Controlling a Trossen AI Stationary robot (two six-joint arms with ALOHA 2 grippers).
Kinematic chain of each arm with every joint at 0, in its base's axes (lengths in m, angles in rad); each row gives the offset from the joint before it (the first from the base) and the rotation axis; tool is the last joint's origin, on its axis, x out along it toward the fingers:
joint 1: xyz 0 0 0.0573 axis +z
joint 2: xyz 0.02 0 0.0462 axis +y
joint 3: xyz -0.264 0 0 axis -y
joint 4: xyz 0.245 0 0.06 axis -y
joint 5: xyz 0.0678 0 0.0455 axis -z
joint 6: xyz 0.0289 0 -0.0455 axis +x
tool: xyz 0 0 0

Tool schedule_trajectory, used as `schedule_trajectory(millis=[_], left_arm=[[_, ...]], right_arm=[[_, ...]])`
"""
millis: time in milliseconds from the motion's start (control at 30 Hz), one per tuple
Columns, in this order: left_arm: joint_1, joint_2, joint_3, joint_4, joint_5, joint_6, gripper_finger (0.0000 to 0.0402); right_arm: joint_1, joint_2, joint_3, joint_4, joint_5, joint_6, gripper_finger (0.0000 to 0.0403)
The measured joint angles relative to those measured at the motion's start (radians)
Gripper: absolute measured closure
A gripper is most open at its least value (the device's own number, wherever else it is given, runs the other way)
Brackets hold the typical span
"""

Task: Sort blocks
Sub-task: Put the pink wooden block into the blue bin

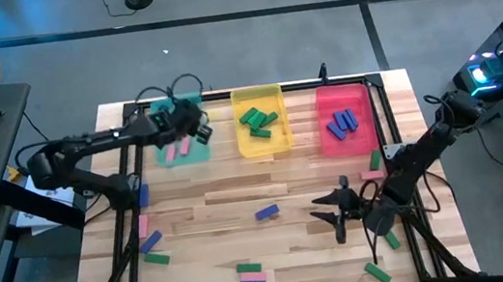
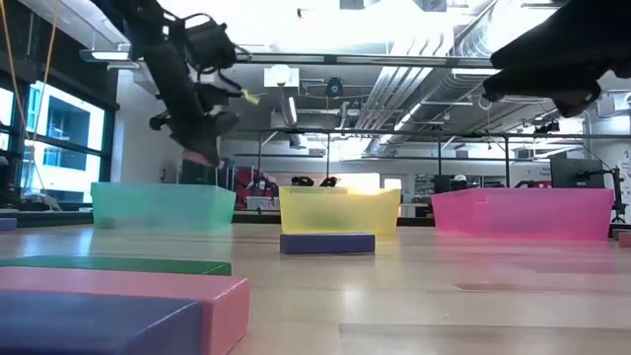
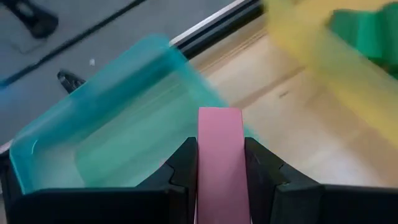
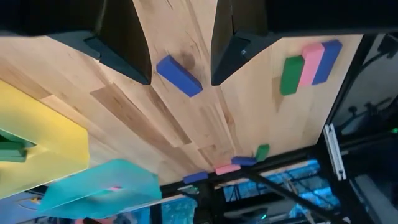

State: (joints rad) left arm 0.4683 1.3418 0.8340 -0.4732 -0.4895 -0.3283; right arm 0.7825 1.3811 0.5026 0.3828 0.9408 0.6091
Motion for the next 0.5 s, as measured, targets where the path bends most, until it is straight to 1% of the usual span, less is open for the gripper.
schedule_trajectory(millis=[100, 200, 267, 367, 500], left_arm=[[0.097, 0.005, 0.002, 0.014, 0.079, 0.038, 0.0334], [0.177, 0.040, 0.002, 0.024, 0.178, 0.051, 0.0334], [0.220, 0.069, 0.003, 0.025, 0.226, 0.052, 0.0334], [0.261, 0.128, 0.002, 0.021, 0.242, 0.072, 0.0334], [0.278, 0.201, 0.002, 0.040, 0.241, 0.072, 0.0334]], right_arm=[[0.009, 0.000, 0.000, 0.000, 0.028, 0.021, 0.0253], [0.010, 0.001, 0.000, 0.004, 0.033, 0.024, 0.0253], [0.010, 0.001, 0.000, 0.008, 0.034, 0.040, 0.0253], [0.010, 0.001, 0.000, 0.007, 0.034, 0.054, 0.0253], [0.010, 0.001, 0.000, 0.005, 0.034, 0.057, 0.0253]])
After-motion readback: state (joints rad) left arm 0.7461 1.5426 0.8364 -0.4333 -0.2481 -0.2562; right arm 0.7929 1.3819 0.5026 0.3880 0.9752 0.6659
